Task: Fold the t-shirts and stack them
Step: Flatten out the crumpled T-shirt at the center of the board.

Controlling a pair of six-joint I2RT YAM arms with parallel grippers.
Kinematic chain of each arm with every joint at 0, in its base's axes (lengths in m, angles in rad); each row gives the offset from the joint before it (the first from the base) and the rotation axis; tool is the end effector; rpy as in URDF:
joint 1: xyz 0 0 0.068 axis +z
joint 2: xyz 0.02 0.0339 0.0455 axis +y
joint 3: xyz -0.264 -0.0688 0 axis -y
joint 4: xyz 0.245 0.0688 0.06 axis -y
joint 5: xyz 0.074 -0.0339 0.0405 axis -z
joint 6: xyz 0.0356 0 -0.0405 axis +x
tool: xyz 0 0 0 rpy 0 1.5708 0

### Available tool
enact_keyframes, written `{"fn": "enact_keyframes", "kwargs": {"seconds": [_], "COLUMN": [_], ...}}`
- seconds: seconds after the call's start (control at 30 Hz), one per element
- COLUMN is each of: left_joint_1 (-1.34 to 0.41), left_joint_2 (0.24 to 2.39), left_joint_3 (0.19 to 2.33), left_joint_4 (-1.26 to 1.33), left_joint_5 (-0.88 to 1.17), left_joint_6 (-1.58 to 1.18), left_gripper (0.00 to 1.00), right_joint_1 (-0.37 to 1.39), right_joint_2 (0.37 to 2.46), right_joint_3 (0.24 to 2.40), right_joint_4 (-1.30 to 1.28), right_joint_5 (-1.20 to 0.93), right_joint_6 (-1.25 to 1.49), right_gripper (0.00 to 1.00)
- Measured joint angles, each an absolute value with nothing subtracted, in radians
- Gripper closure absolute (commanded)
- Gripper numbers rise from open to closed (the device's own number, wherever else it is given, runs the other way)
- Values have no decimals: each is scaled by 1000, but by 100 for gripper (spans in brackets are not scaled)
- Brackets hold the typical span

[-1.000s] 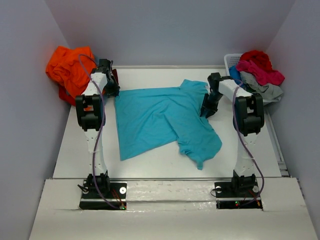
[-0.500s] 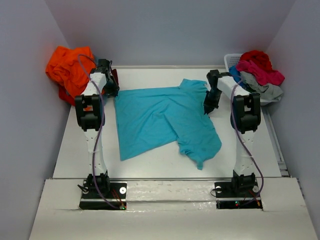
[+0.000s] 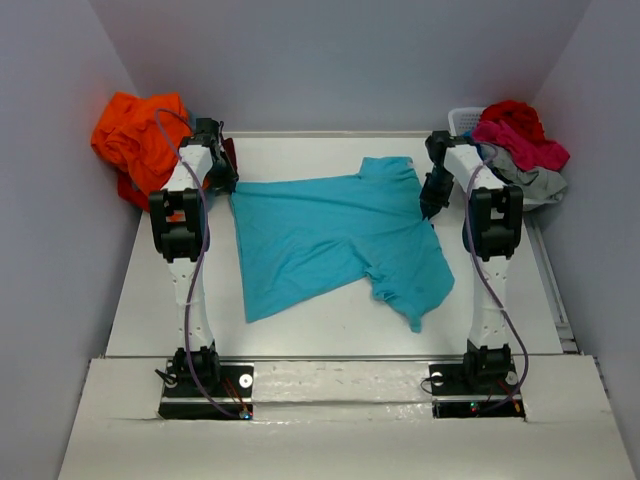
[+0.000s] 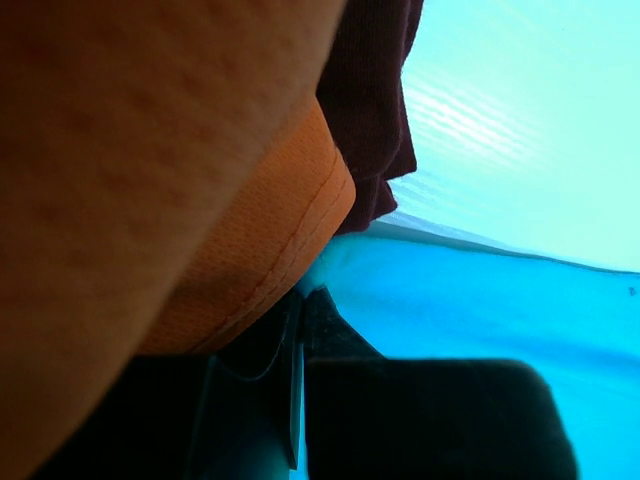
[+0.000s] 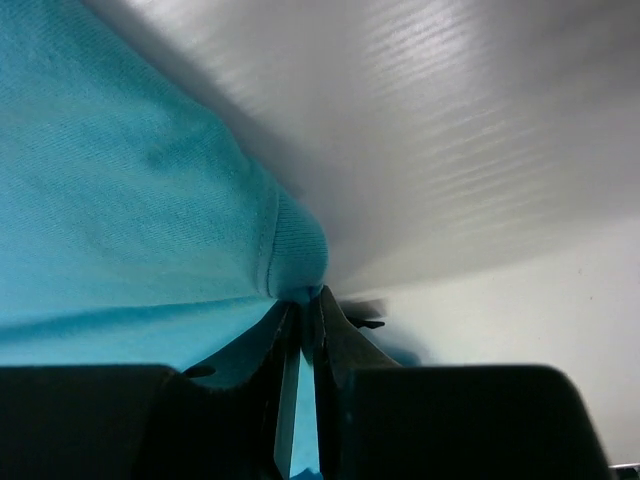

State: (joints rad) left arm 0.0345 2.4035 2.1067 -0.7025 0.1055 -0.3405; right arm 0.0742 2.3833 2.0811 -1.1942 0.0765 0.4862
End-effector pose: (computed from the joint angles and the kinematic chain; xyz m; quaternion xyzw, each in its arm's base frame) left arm 0.5261 0.0144 0.1848 -0.1640 0.9441 -0.0929 0.2705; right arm 0.4705 0.0322 0.1702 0.2056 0.9772 -0.0264 0.0463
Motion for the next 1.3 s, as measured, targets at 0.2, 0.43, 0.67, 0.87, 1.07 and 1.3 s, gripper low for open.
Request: {"fn": "enact_keyframes", "kwargs": {"seconds": [0.2, 0.43, 0.67, 0.87, 1.07, 1.3], "left_joint_1": [35, 35, 12, -73, -222, -269], "left_joint_2": [2403, 2379, 2284, 2099, 1900, 1819], "left_joint_3": [2107, 2103, 2100, 1968, 1642, 1364], "left_joint_4": [-704, -714, -736, -736, -697, -675], "left_joint_5": [107, 123, 39, -13, 43, 89], "left_joint_6": [-337, -336, -345, -354, -376, -410], "left_gripper": [65, 33, 33, 33, 34, 35], "right_joint_1": [73, 71, 74, 94, 111, 225], "right_joint_2": [2411, 2354, 2310, 2216, 2078, 1984], "right_joint_3": [2132, 2030, 1968, 1934, 1881, 1662], "right_joint_4": [-1221, -1193, -1169, -1164, -1131, -1071], "right_joint_5": [78, 86, 87, 86, 28, -73], "right_joint_6": [470, 436, 435, 439, 441, 448], "right_gripper": [39, 27, 27, 26, 26, 28]}}
